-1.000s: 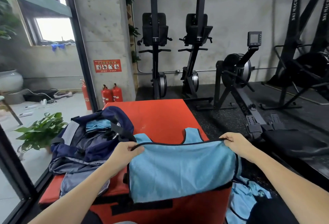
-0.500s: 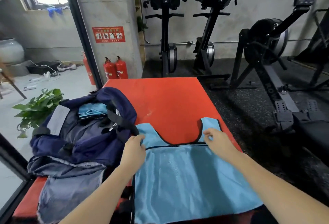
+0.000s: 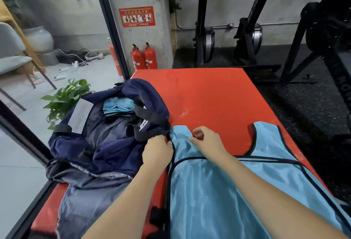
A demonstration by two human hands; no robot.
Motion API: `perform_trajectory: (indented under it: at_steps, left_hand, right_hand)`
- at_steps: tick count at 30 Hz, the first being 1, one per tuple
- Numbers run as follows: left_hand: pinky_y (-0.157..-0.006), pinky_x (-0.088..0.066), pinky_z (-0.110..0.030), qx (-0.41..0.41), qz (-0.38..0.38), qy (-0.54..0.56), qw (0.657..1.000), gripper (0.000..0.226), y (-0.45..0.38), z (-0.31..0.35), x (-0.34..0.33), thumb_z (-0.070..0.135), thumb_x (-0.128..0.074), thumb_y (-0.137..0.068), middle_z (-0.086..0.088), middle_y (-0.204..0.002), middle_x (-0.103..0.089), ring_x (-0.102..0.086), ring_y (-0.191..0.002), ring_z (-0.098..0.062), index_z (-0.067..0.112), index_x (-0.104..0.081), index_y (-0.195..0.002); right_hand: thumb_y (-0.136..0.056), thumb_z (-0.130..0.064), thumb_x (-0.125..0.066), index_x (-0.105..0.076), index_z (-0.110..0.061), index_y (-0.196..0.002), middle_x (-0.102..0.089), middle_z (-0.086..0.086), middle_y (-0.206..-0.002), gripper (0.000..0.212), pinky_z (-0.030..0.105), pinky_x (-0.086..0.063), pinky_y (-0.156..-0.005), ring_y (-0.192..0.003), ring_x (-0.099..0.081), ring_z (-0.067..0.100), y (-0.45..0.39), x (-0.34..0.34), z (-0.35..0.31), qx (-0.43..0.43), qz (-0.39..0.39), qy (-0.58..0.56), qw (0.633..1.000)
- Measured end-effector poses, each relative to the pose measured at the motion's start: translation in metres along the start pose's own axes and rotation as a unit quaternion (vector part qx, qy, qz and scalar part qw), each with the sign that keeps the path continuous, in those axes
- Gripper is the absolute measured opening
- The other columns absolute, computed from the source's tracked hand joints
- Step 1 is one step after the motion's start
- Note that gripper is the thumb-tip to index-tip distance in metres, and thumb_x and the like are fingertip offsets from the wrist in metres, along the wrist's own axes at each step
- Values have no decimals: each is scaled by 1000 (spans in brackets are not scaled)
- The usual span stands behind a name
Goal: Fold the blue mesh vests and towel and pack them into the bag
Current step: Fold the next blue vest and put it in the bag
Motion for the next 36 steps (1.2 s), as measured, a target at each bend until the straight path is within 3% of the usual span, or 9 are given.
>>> perform_trajectory:
  at_steps: [6, 11, 14, 17, 21, 27, 30, 32, 36]
  left_hand:
    - [-60, -32, -32, 23, 11, 118, 993, 31, -2, 17, 3, 35, -64, -87, 3, -62, -54, -47, -66, -24, 16, -49, -67]
    - [-64, -34, -14, 41, -33, 207, 977, 21, -3, 31, -1, 29, -72, -84, 7, -85, -70, -64, -84, -12, 21, -67, -103]
    - [-72, -47, -22, 78, -65, 249, 963, 22, -2, 38, -7, 32, -70, -87, 9, -83, -68, -62, -75, -4, 24, -61, -106]
    - [-79, -59, -37, 122, -107, 385, 908, 28, -5, 39, -16, 23, -69, -87, -4, -88, -75, -72, -77, -17, 11, -65, -112]
    - [-70, -56, -33, 148, -108, 549, 815, 30, -9, 40, -16, 10, -71, -85, -6, -87, -72, -66, -73, -18, 8, -68, -115]
    - [-99, -52, -36, 102, 5, 598, 795, 29, -15, 40, 7, 5, -65, -91, -3, -113, -71, -66, -108, -17, 25, -72, -110]
    - [-94, -51, -25, 53, 11, 581, 812, 29, -16, 42, 13, 5, -61, -94, 4, -111, -73, -66, -107, -6, 27, -73, -108]
    - [-76, -46, -6, 18, 40, 487, 872, 29, -16, 40, 18, 5, -57, -96, 8, -107, -71, -62, -86, 10, 25, -71, -113]
    - [-80, -41, -17, -66, 18, 148, 987, 33, -13, 30, 11, 17, -59, -96, -1, -118, -52, -58, -88, -12, 21, -60, -129]
  right_hand:
    - [-84, -14, -77, -74, -24, -102, -72, -3, -105, 21, 22, -49, -85, -99, -65, 9, -1, 11, 3, -38, -2, -264, 964]
    - [-85, -16, -77, -76, -25, -106, -70, 4, -101, 23, 35, -51, -84, -86, -59, 21, 4, 20, -4, -98, -79, -390, 912]
    - [-88, -10, -72, -72, -15, -115, -68, 7, -93, 27, 28, -53, -71, -81, -61, 20, 6, 21, -12, -100, -104, -445, 884]
    - [-88, -10, -70, -71, -11, -115, -68, 10, -96, 28, 31, -54, -76, -84, -61, 21, 6, 21, -17, -84, -119, -465, 873]
    - [-86, -6, -70, -72, -8, -109, -71, 11, -96, 23, 33, -53, -80, -85, -64, 22, 4, 21, -18, -81, -94, -497, 859]
    - [-86, 3, -67, -73, -6, -111, -74, 14, -102, 27, 29, -56, -72, -83, -69, 21, 1, 30, -12, -85, -30, -516, 852]
    - [-87, 1, -68, -74, -17, -113, -73, 5, -114, 31, 29, -55, -79, -97, -70, 19, -3, 30, -10, -58, -38, -462, 884]
    - [-86, -5, -72, -75, -27, -109, -73, -6, -112, 32, 28, -53, -87, -102, -68, 11, -5, 30, -6, -15, -18, -321, 947]
    - [-88, -15, -71, -67, -29, -115, -67, -12, -114, 32, 27, -47, -95, -102, -62, 9, -2, 27, 8, 28, 6, -34, 999]
Point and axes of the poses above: each hand's wrist, its own y-axis away from the middle knuckle, its own x-axis out of the back of the hand, z = x × y, the point moved 3 cm from there along -y, towards the middle knuckle
